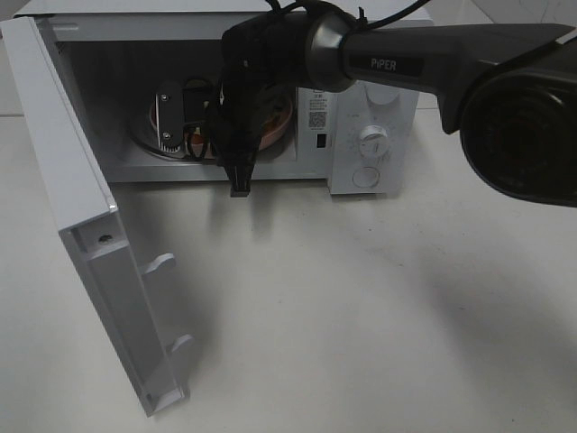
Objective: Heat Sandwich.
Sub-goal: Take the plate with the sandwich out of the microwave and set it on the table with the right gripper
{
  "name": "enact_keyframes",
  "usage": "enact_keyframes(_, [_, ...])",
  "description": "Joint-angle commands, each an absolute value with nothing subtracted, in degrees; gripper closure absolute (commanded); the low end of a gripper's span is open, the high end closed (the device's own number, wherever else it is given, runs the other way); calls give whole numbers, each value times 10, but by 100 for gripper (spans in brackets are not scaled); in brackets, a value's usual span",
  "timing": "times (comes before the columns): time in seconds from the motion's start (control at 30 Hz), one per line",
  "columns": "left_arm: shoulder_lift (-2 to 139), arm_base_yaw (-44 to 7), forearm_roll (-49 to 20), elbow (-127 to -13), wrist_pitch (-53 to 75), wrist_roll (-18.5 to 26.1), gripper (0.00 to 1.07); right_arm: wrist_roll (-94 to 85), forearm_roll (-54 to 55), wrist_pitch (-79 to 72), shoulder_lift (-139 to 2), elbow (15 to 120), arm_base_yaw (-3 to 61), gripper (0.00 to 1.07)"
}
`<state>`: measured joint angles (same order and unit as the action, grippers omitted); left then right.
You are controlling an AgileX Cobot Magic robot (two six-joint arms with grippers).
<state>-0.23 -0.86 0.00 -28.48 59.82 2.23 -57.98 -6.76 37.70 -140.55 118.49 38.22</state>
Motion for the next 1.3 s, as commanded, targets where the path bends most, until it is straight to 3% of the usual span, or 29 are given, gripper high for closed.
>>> enact_keyframes(0.03, [-14,-7,0,-284,592,21,10,-576,-51,421,-1400,1180,381,107])
enact_keyframes(1.3, [-14,-7,0,-284,592,21,10,-638,-69,294,-1250,959,400,107])
